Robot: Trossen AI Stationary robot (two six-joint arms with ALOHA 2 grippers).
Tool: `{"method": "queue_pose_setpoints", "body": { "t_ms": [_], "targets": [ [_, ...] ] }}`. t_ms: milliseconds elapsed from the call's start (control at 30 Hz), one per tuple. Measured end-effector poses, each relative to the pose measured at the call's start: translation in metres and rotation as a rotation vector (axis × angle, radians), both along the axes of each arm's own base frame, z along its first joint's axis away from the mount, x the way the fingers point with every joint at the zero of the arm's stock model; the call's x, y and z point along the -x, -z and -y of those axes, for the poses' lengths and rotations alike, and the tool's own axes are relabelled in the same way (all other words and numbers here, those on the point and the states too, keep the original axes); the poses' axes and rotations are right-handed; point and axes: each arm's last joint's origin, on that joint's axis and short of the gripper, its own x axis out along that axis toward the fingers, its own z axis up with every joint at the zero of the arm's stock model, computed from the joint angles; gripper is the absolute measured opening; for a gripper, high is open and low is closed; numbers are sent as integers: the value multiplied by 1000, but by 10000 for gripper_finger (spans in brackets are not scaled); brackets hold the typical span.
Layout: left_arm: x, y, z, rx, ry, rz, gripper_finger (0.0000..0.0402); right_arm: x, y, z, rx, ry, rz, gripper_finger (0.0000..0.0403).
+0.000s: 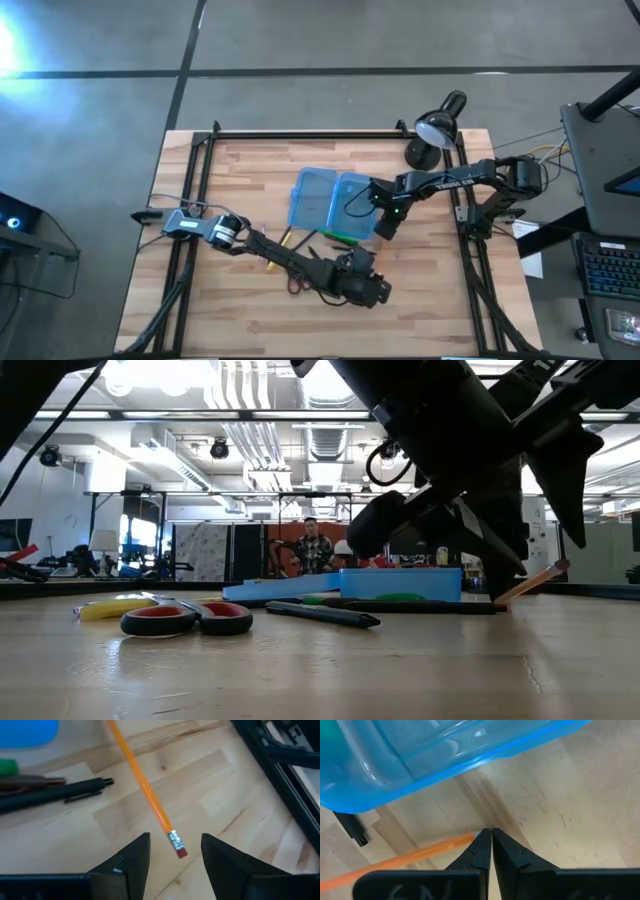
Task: Pick & place school supplies into a supply box
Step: Put the yellow pencil into the supply box
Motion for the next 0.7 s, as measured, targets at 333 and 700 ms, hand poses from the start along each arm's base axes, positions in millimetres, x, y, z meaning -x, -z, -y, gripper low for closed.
{"method": "queue_pose_setpoints", "body": {
  "t_ms": [333,700],
  "targets": [
    [1,5,-1,30,-31,-13,161,-1,0,0,-2,30,6,9],
    [-1,18,-11,5,-44,-74,161,-2,0,1,3,32,19,9]
  ]
}}
